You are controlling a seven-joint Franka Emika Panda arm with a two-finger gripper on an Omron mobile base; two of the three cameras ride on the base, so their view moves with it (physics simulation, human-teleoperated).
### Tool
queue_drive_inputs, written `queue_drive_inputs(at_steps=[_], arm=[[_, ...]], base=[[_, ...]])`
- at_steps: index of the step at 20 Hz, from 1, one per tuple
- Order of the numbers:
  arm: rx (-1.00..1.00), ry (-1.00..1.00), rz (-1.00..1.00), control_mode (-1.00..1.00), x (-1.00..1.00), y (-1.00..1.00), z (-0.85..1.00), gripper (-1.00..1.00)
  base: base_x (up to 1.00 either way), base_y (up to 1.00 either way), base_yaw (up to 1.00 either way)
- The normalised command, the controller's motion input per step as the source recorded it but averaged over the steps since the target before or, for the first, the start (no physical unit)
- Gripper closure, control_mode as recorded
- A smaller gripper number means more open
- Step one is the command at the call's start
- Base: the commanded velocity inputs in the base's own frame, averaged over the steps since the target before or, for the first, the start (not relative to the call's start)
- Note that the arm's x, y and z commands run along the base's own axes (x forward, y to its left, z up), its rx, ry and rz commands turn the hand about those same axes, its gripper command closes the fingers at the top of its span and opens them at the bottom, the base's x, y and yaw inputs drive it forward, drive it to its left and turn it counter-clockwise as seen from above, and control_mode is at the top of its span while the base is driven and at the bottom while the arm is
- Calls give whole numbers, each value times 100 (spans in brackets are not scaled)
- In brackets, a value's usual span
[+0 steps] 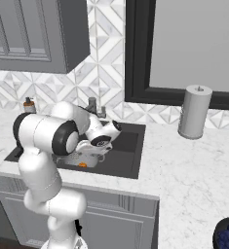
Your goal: Put the colander in the sink, put the tangerine, tangerine, tangerine in the colander, and turn on the sink faucet and pour water over the colander.
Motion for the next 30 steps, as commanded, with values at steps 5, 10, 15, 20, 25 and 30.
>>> queue_drive_inputs(at_steps=[5,10,15,20,25,30], arm=[[0,-9,-1,-100,-52,-51,100,-100],[0,-5,-4,-100,-85,-19,100,-100],[-1,-3,-4,-100,-100,14,100,-100],[-12,-6,-2,-100,-100,86,96,-100],[-26,-1,0,-100,-86,100,63,-100],[-27,0,0,-100,-45,100,27,-100]], base=[[0,0,0],[0,0,0],[0,0,0],[0,0,0],[0,0,0],[0,0,0]])
